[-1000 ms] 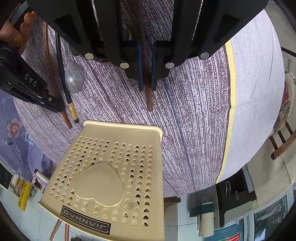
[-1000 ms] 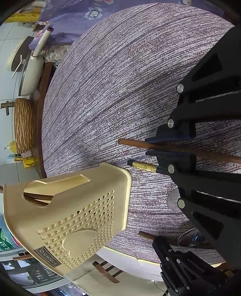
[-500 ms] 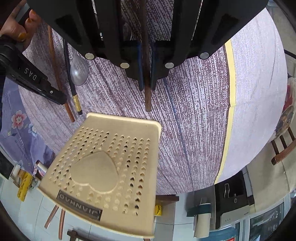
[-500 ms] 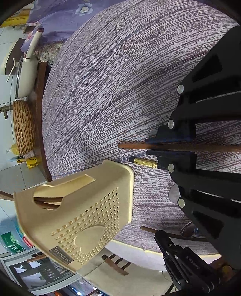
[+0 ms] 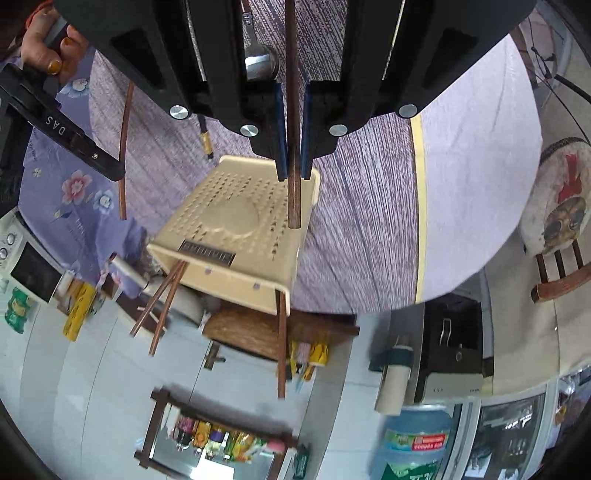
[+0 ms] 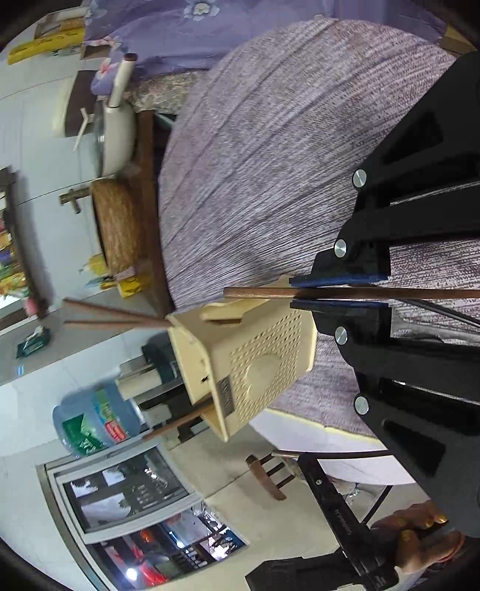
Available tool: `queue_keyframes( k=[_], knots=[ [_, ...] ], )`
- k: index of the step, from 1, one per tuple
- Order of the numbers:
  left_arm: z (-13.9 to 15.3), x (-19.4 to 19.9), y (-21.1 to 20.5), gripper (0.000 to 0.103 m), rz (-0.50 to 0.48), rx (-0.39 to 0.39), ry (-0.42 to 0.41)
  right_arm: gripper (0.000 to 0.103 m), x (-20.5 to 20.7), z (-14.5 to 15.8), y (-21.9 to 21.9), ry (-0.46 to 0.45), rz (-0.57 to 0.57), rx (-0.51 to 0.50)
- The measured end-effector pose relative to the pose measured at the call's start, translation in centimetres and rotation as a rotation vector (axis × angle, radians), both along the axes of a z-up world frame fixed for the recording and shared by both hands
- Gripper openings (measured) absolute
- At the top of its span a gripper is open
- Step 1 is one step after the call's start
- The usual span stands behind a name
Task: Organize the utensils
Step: 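Lift and lower the brown chopstick into the holder with the left tool while the right inserts its chopstick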
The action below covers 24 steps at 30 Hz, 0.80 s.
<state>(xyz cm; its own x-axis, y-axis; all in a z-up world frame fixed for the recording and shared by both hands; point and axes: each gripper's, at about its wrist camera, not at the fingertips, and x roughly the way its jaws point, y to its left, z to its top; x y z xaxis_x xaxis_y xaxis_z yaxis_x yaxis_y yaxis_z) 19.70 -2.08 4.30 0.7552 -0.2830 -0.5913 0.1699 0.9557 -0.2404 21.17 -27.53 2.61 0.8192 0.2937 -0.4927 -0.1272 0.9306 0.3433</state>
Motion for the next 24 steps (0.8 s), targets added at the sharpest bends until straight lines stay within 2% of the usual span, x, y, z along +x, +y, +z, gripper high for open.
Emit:
queue_keyframes(
  k=[9,24],
  knots=[
    [3.0,-2.0,0.8,0.008,-0.008,-0.011,-0.098,0.008,-3.2,3.2,-0.1,-0.078,0.042,-0.022],
    [5.2,-2.6,1.3,0.008,0.008,-0.001,-0.166,0.008,-3.8,5.5,-0.1,-0.120,0.076,-0.014]
  ],
)
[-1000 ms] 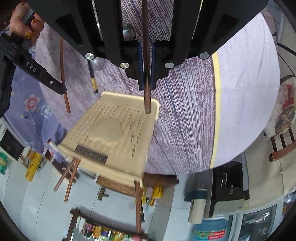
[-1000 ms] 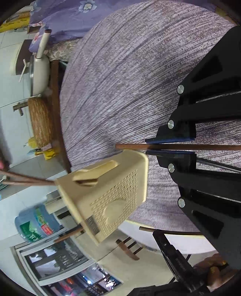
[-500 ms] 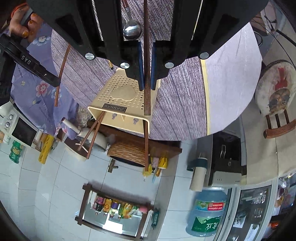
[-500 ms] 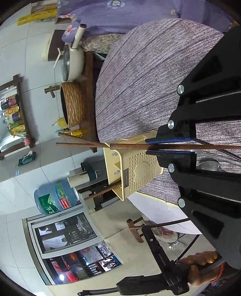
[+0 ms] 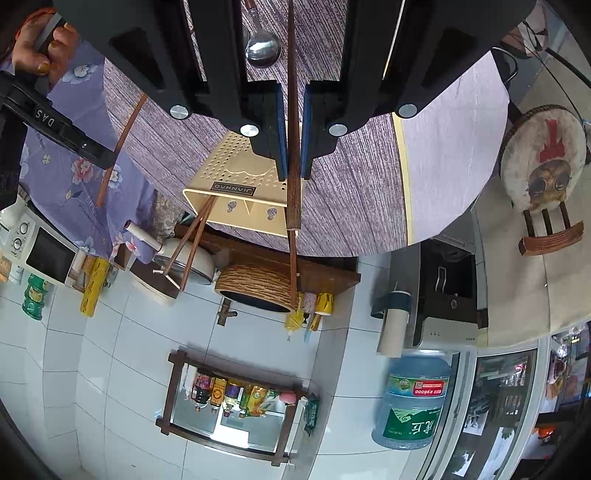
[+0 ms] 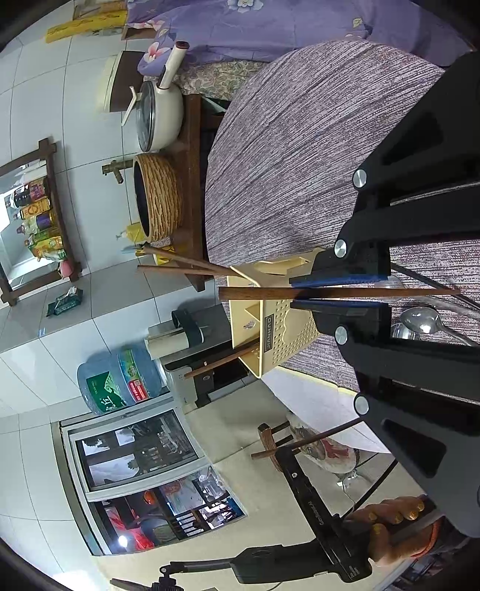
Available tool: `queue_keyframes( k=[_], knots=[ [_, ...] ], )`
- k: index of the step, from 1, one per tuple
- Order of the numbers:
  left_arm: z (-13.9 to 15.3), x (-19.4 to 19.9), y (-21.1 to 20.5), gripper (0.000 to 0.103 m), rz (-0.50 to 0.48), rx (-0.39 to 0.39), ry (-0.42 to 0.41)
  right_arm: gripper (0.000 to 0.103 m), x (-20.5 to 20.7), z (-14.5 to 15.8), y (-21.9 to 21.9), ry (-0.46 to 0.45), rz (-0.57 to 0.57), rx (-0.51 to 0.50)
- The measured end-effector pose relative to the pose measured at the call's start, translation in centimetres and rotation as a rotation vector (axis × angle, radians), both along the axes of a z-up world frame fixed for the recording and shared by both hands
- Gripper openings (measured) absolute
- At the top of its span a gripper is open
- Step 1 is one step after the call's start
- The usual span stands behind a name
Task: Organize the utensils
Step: 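Lift and lower the brown chopstick into the holder with the left tool while the right inserts its chopstick, then open the left tool while the right tool opens, releasing both chopsticks in the holder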
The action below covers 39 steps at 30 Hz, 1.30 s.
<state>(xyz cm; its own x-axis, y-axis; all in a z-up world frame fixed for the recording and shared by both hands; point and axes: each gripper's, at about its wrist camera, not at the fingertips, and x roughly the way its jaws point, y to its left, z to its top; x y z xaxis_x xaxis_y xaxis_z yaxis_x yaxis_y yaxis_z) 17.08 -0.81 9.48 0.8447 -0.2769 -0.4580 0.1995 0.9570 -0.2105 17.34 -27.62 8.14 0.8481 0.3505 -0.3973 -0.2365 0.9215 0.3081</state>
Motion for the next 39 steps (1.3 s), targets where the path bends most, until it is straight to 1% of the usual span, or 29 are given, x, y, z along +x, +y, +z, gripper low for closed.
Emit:
queue_keyframes(
  k=[8,12,16,19,24,27,30,32,34,37,39],
  knots=[
    [0.8,0.3,0.0,0.007,-0.006,0.010,-0.022,0.008,0.2,1.3,0.1,-0.020,0.016,-0.004],
    [1.7,0.7,0.1,0.007,-0.016,0.002,-0.033,0.008,0.6,2.6,0.1,-0.038,0.032,0.005],
    [3.2,1.1,0.1,0.007,-0.038,-0.004,-0.050,0.008,1.1,4.7,0.5,-0.068,0.056,0.005],
    [5.2,1.6,0.0,0.007,-0.053,-0.011,-0.076,0.008,1.9,6.9,1.0,-0.101,0.070,0.002],
    [9.8,2.9,-0.3,0.007,-0.082,-0.037,-0.130,0.008,4.2,11.6,1.5,-0.173,0.061,-0.003],
    [12.9,4.2,-0.5,0.007,-0.078,-0.060,-0.165,0.008,6.0,14.4,1.9,-0.213,0.034,-0.003],
    [14.6,5.5,-1.0,0.007,-0.055,-0.064,-0.196,0.008,7.5,15.9,2.3,-0.251,-0.010,-0.019],
    [14.9,6.8,-1.5,0.007,-0.045,-0.070,-0.196,0.008,8.7,15.8,2.7,-0.257,-0.030,-0.021],
    [14.2,8.0,-2.0,0.007,-0.022,-0.063,-0.194,0.008,9.5,15.1,3.1,-0.267,-0.056,-0.042],
    [12.1,9.4,-2.3,0.007,-0.018,-0.061,-0.155,0.008,10.6,12.9,3.5,-0.255,-0.083,-0.063],
    [10.2,10.0,-2.6,0.007,-0.013,-0.047,-0.126,0.008,11.2,11.5,3.6,-0.237,-0.095,-0.074]
  ],
)
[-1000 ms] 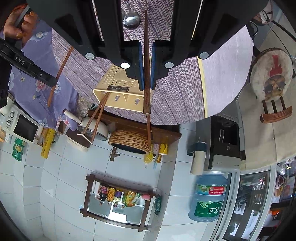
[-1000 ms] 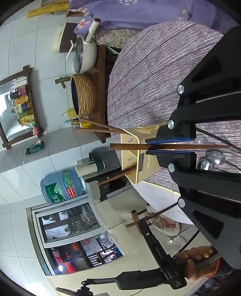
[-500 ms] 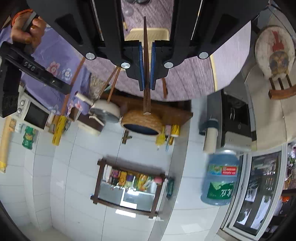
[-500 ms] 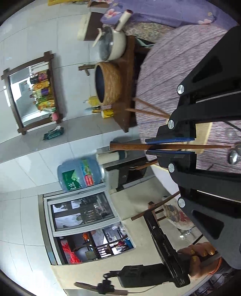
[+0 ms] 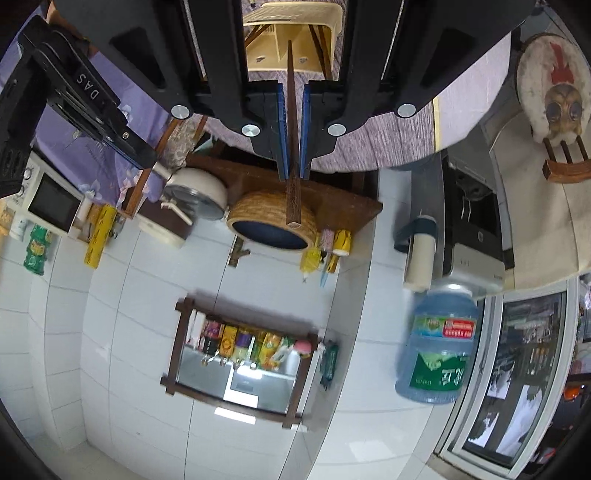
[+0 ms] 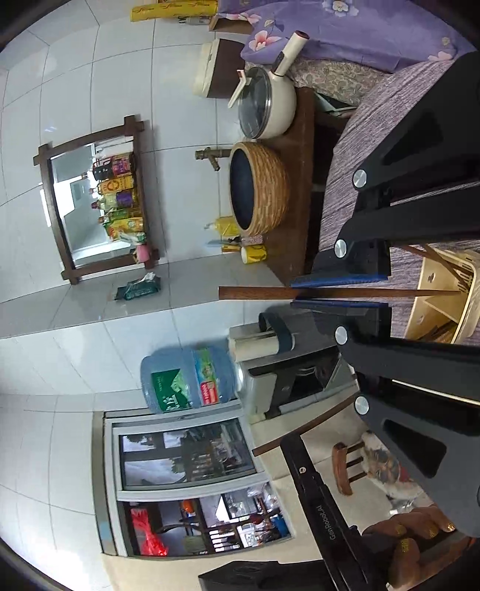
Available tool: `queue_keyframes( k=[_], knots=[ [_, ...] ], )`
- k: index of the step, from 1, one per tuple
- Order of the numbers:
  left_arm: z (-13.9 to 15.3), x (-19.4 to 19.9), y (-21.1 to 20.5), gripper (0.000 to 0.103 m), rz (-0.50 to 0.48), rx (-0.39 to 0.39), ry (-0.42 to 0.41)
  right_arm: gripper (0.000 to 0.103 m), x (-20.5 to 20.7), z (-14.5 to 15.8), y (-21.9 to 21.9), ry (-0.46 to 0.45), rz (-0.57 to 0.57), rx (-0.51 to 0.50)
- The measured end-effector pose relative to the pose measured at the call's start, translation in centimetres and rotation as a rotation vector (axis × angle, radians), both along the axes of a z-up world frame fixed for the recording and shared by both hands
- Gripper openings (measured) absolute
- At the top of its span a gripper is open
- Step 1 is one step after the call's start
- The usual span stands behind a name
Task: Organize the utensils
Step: 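Open the left tool while the right tool opens, releasing both chopsticks in the holder, then move both tools back down toward the spoons and black chopstick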
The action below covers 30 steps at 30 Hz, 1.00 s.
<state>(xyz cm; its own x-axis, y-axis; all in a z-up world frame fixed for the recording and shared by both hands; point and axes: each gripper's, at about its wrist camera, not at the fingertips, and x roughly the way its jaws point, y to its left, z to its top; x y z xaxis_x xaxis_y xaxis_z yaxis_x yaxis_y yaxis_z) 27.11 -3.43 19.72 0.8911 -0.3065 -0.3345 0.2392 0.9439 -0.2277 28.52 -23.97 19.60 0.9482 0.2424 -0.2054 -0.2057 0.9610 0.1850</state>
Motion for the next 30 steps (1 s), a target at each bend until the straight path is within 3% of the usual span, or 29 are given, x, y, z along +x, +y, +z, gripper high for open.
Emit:
queue_keyframes(
  k=[9,19,22,23,25,30],
  knots=[
    [-5.7,0.7,-0.9,0.007,0.011,0.049,0.097,0.008,1.4,-5.4,0.1,0.082,-0.030,0.007],
    [-8.3,0.9,-1.7,0.009,0.000,0.076,0.136,0.008,1.2,-7.5,-0.2,0.086,-0.048,0.002],
    [-8.3,0.1,-1.4,0.040,0.000,0.069,0.124,0.023,0.1,-7.7,-0.5,0.060,-0.058,0.003],
    [-8.3,-0.4,-1.3,0.050,0.003,0.068,0.111,0.035,-0.4,-7.7,-0.6,0.053,-0.064,0.005],
    [-8.4,-1.7,-1.1,0.052,0.013,0.081,0.087,0.039,-1.4,-7.8,-0.8,0.045,-0.069,-0.001],
    [-9.3,-4.3,-0.2,0.070,0.030,0.083,0.081,0.043,-3.9,-8.7,-0.7,0.067,-0.057,-0.047]
  ],
)
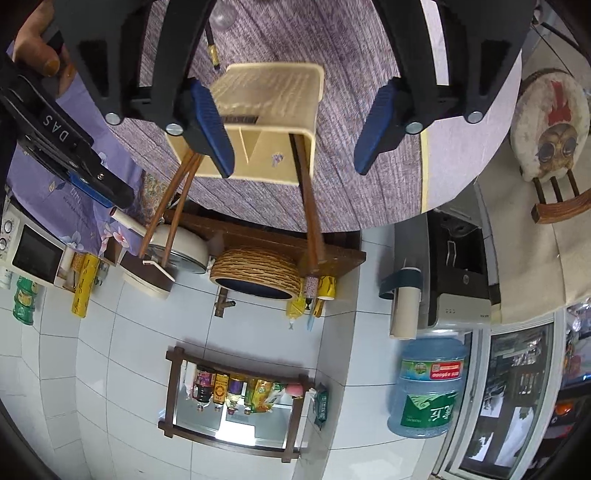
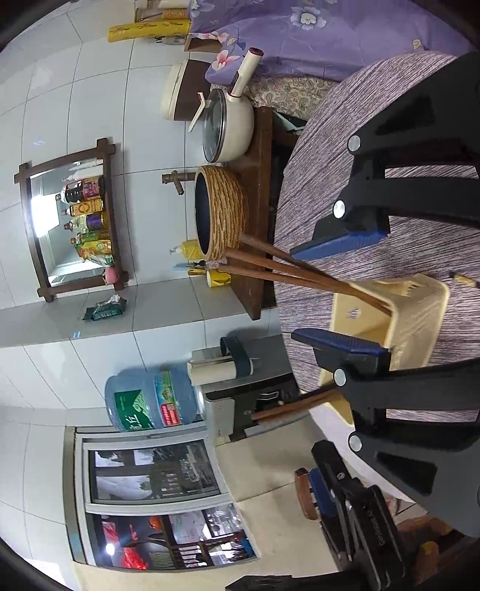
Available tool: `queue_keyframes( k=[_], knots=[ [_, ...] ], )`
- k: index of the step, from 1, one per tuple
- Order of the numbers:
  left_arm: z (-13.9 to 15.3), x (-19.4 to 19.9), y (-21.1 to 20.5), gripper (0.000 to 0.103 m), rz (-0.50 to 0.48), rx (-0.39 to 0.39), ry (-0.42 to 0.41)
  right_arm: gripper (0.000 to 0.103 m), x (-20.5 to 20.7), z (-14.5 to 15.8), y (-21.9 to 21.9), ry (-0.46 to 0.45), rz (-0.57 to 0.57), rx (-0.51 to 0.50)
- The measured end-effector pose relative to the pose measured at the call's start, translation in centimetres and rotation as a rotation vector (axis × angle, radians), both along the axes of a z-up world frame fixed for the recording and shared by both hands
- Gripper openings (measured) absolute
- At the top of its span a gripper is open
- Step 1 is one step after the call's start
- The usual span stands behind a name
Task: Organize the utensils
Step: 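Move both tools back down toward the spoons and black chopstick, then grasp the steel spoon handle with the left tool while the right tool grasps the gold-tipped black chopstick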
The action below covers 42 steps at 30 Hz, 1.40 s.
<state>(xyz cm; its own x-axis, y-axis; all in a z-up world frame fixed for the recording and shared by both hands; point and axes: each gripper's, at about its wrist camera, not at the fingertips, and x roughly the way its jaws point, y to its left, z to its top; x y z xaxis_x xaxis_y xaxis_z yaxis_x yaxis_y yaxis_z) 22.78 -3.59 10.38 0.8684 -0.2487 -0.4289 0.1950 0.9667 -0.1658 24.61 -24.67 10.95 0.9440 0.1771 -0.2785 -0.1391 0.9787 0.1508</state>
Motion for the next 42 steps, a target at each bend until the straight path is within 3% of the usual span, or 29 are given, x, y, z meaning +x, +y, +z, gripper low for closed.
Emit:
queue_keyframes(
  k=[8,22,31,42],
  knots=[
    [-3.8,-2.2,1.1,0.078,0.038,0.013,0.097,0.048,-2.1,-3.9,-0.5,0.151,-0.015,-0.041],
    [-11.7,-5.1,2.2,0.078,0.055,0.017,0.304,0.048,-3.2,-13.1,-1.3,0.410,-0.039,-0.004],
    [-13.3,-6.4,1.5,0.073,0.039,0.041,0.340,0.042,-2.6,-15.9,0.5,0.516,0.013,-0.001],
    [-14.1,-6.9,1.5,0.069,0.029,0.053,0.366,0.036,-3.4,-17.4,2.7,0.578,0.023,-0.088]
  ],
)
